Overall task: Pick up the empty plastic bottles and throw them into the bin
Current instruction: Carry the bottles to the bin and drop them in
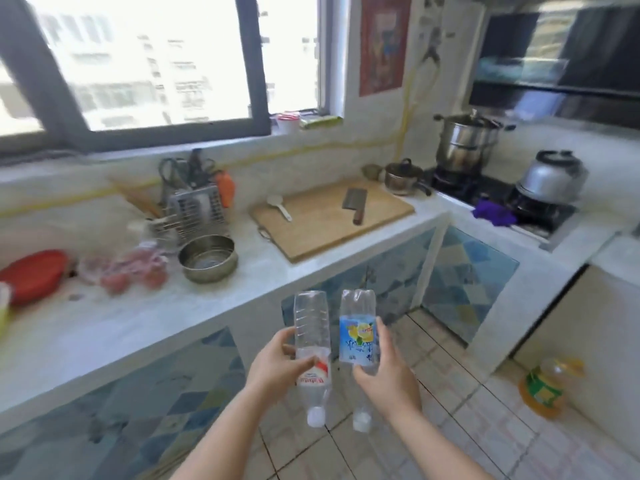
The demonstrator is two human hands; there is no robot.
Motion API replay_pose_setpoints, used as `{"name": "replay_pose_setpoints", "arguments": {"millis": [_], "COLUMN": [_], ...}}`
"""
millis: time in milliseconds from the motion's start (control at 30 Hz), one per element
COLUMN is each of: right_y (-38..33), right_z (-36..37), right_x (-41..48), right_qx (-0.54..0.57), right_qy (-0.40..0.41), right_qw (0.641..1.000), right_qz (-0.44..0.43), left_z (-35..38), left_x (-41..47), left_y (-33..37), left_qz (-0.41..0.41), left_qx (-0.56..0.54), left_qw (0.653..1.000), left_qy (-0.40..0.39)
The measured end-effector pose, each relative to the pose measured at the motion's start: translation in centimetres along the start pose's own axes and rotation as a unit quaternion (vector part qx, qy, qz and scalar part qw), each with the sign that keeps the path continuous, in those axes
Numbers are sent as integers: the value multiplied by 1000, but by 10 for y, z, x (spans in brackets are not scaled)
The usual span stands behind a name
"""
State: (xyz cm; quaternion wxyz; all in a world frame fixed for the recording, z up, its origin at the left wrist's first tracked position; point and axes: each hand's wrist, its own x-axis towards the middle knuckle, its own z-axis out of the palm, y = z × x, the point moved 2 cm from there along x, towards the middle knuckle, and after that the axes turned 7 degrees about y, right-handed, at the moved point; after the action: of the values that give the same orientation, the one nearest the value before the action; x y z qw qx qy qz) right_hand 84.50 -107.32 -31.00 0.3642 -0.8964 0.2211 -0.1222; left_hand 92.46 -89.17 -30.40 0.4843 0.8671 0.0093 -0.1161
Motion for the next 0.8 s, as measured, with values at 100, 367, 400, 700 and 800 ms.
{"name": "replay_pose_setpoints", "arguments": {"millis": [100,367,400,700,800], "right_y": [-38,-128,-138,-255,-294], "right_z": [0,40,48,127,152], "right_x": [4,-26,-34,-169,-231], "right_qx": [20,63,70,119,136], "right_qy": [-20,-125,-147,-294,-335], "right_qw": [998,965,959,883,851], "right_qz": [-59,-220,-233,-346,-381], "left_z": [-42,-148,-161,-274,-308], "left_x": [-17,-106,-122,-290,-351], "left_y": [2,-33,-42,-115,-141], "left_qz": [-14,-107,-121,-189,-200], "left_qx": [-16,-103,-116,-161,-171], "left_qw": [998,948,935,819,783], "left_qy": [65,283,311,518,564]}}
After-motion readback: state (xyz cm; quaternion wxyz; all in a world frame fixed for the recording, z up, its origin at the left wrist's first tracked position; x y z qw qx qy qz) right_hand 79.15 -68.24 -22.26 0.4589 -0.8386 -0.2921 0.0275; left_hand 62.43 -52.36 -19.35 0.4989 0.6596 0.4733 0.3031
